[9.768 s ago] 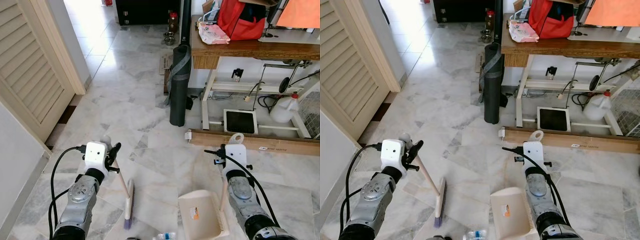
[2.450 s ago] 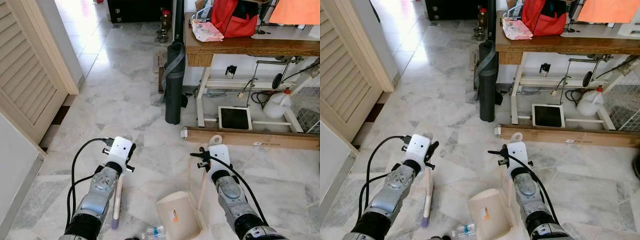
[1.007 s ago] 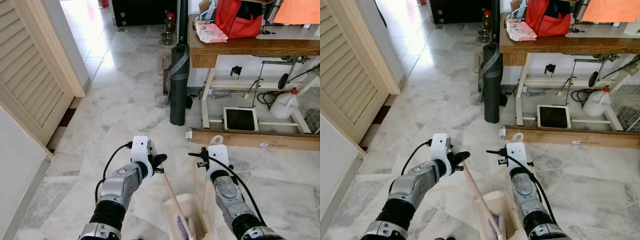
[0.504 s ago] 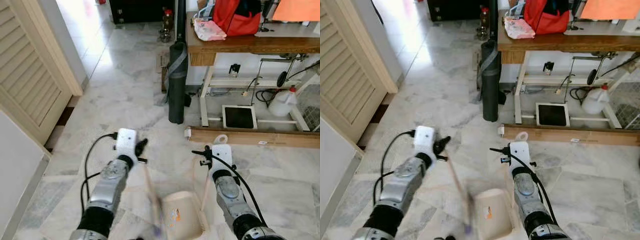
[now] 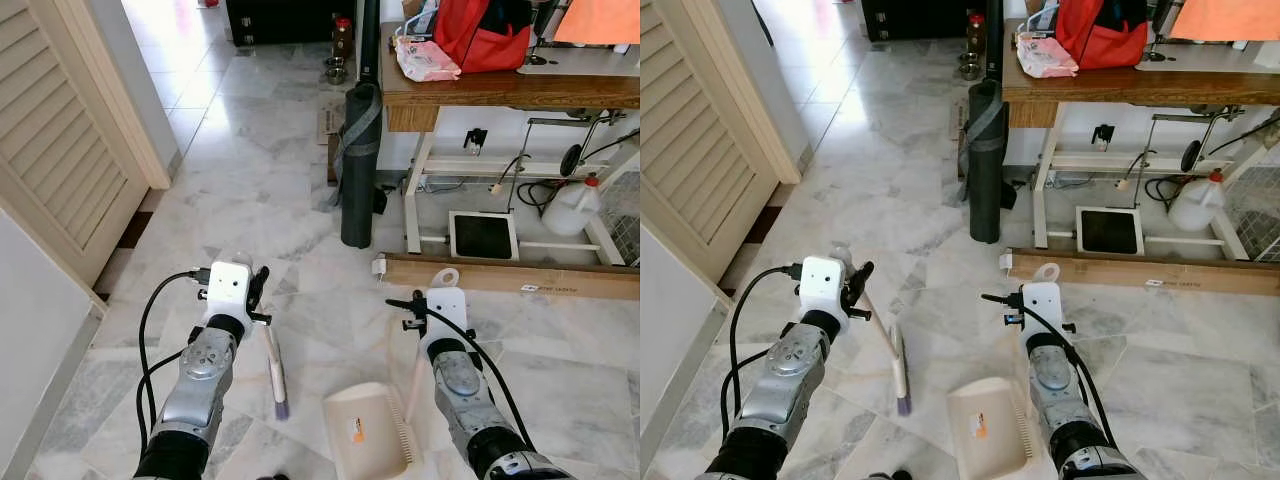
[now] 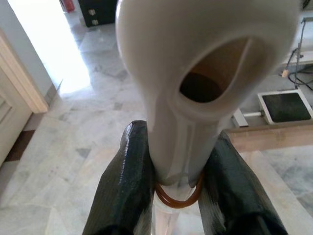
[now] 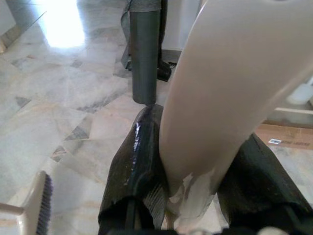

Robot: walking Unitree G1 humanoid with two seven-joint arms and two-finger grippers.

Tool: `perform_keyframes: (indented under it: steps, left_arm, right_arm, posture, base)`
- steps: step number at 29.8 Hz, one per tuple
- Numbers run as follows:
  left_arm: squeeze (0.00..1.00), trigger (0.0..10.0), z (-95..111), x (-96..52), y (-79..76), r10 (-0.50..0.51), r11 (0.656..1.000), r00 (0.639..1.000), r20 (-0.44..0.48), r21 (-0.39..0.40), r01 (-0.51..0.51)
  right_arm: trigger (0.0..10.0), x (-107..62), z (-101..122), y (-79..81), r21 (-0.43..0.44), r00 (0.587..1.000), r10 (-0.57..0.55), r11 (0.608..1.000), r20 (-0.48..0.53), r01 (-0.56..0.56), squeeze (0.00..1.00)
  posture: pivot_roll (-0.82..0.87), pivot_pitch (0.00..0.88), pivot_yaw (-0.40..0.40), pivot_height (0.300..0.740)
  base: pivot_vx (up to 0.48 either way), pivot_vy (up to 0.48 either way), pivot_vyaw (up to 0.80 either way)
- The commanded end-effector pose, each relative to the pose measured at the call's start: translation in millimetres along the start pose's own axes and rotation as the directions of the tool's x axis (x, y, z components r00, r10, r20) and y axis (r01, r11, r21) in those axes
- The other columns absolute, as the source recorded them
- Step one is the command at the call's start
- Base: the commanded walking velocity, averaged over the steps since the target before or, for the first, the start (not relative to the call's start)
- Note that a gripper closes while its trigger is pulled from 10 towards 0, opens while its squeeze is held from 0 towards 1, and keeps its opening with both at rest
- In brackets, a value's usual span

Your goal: Sweep floor

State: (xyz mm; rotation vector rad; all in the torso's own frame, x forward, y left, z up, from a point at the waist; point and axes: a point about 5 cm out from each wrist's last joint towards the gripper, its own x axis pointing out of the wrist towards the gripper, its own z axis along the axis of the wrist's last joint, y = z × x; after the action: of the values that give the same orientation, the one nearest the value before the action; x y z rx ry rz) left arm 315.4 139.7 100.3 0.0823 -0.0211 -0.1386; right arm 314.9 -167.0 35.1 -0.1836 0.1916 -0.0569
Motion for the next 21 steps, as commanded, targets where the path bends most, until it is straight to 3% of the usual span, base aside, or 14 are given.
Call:
perform_keyframes:
  steps: [1, 21]
  left_arm:
    - [0.00, 10.0, 5.9, -0.6, 6.4, 0.025, 1.000, 0.998, 0.056, 0.015, -0.026]
    - [0.00, 10.0, 5.3, -0.9, -0.2, 0.004, 1.000, 0.995, 0.096, 0.020, -0.006]
  right_arm:
    - [10.0, -0.1, 0.0, -4.9, -0.015, 1.000, -0.018, 1.000, 0.011, 0.018, 0.00]
    - [10.0, 2.9, 5.8, -5.0, -0.012, 0.999, -0.024, 1.000, 0.031, 0.025, 0.00]
  posture:
    - [0.09, 0.024, 0.037, 0.740]
    - [0.08, 0.000, 0.030, 0.740]
  base:
    - [0.000, 0.000, 0.00]
    - [0.000, 0.000, 0.00]
